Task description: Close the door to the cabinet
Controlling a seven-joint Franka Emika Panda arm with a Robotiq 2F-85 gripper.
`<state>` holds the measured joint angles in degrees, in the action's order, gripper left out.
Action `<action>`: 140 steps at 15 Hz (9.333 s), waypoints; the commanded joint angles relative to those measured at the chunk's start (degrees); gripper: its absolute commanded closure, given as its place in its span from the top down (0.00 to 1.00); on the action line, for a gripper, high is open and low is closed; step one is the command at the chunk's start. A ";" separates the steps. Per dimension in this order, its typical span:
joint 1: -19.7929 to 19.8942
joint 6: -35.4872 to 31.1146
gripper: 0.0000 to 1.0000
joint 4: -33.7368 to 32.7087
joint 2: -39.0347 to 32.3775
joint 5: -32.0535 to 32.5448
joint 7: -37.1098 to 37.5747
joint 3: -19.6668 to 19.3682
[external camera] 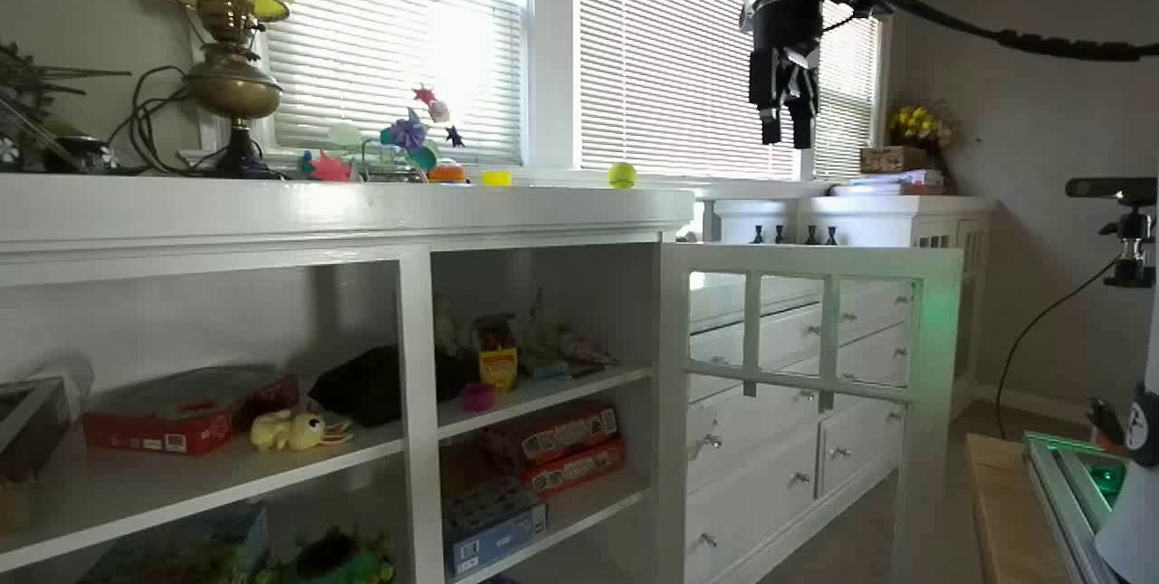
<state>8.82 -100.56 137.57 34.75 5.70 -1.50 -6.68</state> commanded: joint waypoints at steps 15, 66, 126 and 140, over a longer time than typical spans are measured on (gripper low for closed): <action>5.95 -4.06 1.00 7.11 -2.25 13.76 -15.26 -12.21; 1.94 -46.21 1.00 8.43 -16.82 -8.24 -73.16 -45.24; 5.75 -34.39 1.00 16.42 -14.66 -8.26 -84.66 -16.24; -3.23 -39.64 1.00 14.18 -16.42 -24.75 -78.39 -13.08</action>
<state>7.37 -137.90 152.78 19.02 -14.96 -83.55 -21.15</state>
